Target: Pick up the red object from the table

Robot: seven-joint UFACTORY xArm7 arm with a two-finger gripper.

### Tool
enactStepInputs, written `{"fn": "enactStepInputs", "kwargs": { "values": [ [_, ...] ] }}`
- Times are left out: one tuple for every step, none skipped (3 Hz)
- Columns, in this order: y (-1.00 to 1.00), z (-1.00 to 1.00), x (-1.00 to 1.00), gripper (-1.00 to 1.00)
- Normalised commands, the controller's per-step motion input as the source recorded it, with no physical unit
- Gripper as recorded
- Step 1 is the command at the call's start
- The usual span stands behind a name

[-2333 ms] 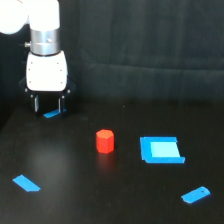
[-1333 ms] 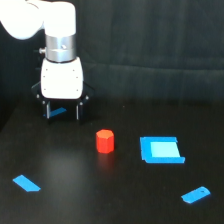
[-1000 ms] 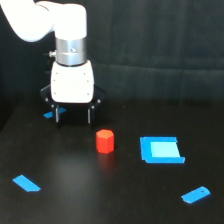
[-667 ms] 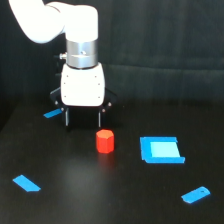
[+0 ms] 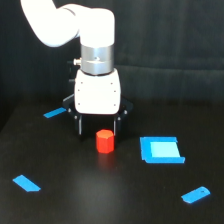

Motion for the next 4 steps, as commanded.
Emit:
{"fn": "enactStepInputs", "kwargs": {
  "values": [
    [-0.65, -0.1, 0.02, 0.99],
    [-0.13, -0.13, 0.07, -0.94],
    [0.05, -0.08, 0.05, -1.0],
    [-0.03, -0.09, 0.02, -1.0]
  ]
}}
